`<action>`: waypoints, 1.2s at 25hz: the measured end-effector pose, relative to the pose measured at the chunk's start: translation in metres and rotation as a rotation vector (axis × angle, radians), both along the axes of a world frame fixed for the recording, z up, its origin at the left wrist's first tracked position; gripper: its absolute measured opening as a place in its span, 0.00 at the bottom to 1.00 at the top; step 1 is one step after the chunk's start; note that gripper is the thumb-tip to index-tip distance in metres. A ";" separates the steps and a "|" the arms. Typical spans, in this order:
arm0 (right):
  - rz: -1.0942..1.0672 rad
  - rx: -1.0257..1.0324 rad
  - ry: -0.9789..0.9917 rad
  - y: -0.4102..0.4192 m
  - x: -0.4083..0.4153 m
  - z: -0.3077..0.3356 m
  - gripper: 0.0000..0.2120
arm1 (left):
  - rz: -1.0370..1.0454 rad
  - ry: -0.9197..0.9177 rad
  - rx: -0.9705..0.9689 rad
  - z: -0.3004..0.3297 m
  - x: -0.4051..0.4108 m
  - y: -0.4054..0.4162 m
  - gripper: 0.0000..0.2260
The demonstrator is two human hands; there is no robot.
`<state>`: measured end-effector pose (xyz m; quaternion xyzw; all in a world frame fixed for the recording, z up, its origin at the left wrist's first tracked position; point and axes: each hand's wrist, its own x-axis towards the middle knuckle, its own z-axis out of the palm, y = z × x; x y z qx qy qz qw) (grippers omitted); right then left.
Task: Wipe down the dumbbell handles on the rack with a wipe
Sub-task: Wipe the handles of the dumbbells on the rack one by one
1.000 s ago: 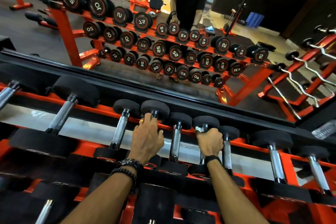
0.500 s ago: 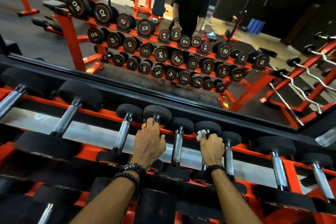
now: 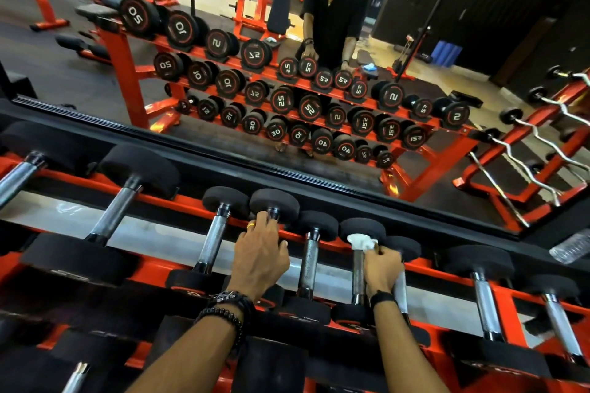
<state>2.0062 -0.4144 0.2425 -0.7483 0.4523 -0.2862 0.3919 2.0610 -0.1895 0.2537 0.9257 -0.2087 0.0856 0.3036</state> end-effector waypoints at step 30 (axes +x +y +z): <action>0.070 -0.198 -0.050 -0.004 -0.003 0.000 0.07 | -0.005 -0.015 -0.009 -0.003 0.001 -0.002 0.09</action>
